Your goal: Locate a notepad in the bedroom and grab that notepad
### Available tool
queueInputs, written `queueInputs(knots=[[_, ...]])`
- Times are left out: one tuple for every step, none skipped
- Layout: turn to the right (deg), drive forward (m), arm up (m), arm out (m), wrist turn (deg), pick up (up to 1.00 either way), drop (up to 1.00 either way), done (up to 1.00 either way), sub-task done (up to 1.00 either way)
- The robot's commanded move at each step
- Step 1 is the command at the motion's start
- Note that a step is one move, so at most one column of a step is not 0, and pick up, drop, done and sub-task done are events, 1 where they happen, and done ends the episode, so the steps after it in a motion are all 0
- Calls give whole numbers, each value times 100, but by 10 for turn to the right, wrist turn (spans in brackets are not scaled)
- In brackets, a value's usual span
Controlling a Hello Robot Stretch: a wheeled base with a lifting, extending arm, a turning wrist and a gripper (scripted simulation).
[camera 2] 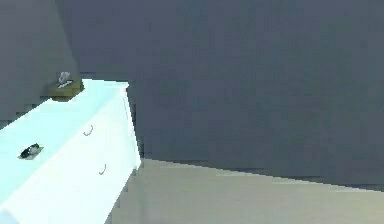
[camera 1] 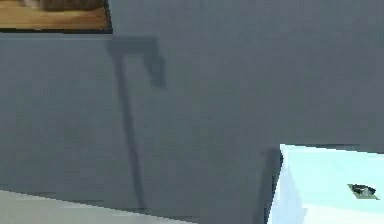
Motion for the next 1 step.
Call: queueInputs(knots=[[-390,0,0,0,0,0,0,0,0]])
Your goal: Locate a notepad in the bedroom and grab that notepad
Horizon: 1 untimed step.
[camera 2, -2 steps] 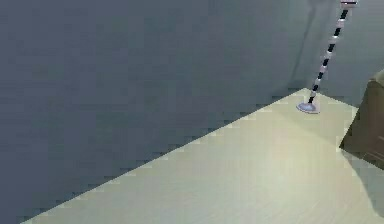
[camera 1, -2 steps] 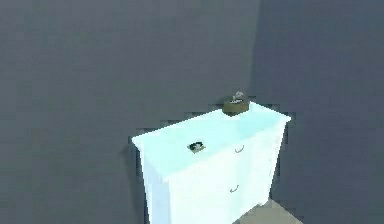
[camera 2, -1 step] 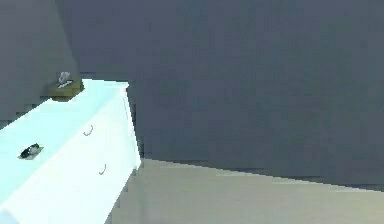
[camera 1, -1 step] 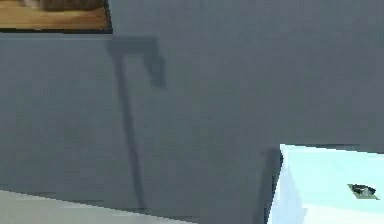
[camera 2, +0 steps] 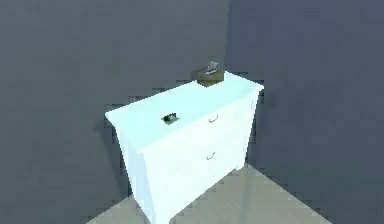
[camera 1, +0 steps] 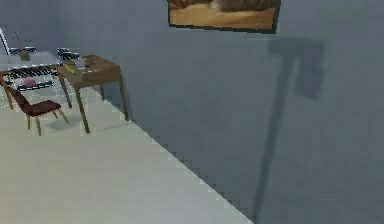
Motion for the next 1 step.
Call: queueInputs(knots=[[-30,0,0,0,0,0,0,0,0]])
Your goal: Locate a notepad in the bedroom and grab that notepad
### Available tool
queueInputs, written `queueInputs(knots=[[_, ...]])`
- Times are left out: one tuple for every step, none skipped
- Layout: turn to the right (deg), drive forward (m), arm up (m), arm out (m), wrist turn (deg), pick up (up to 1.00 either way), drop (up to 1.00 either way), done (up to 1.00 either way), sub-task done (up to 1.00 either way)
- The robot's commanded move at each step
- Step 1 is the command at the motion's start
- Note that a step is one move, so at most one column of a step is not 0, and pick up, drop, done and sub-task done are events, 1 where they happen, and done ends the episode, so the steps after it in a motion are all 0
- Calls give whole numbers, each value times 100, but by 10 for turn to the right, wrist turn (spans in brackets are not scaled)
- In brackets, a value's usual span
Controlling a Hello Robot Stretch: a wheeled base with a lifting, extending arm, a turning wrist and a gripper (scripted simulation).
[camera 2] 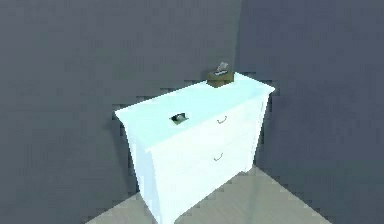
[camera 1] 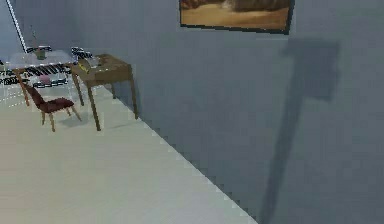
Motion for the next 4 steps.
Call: queueInputs(knots=[[450,0,0,0,0,0,0,0,0],[330,0,0,0,0,0,0,0,0],[0,40,0,0,0,0,0,0,0],[-450,0,0,0,0,0,0,0,0]])
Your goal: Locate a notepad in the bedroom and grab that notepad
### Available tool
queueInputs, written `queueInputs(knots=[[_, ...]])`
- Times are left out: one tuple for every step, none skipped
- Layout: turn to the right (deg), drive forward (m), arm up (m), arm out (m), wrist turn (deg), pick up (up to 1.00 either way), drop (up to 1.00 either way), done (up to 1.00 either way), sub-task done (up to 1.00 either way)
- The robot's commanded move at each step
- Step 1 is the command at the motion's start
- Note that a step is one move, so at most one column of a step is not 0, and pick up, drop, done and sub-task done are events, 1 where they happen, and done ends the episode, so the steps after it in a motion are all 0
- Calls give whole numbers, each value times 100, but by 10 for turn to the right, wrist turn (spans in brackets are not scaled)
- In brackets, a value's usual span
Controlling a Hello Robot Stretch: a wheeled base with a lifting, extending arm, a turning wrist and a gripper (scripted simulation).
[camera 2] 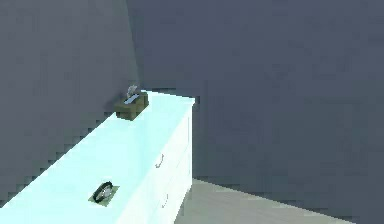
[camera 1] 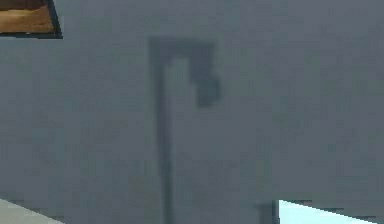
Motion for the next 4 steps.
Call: queueInputs(knots=[[-240,0,0,0,0,0,0,0,0],[-30,0,0,0,0,0,0,0,0],[450,0,0,0,0,0,0,0,0],[450,0,0,0,0,0,0,0,0]])
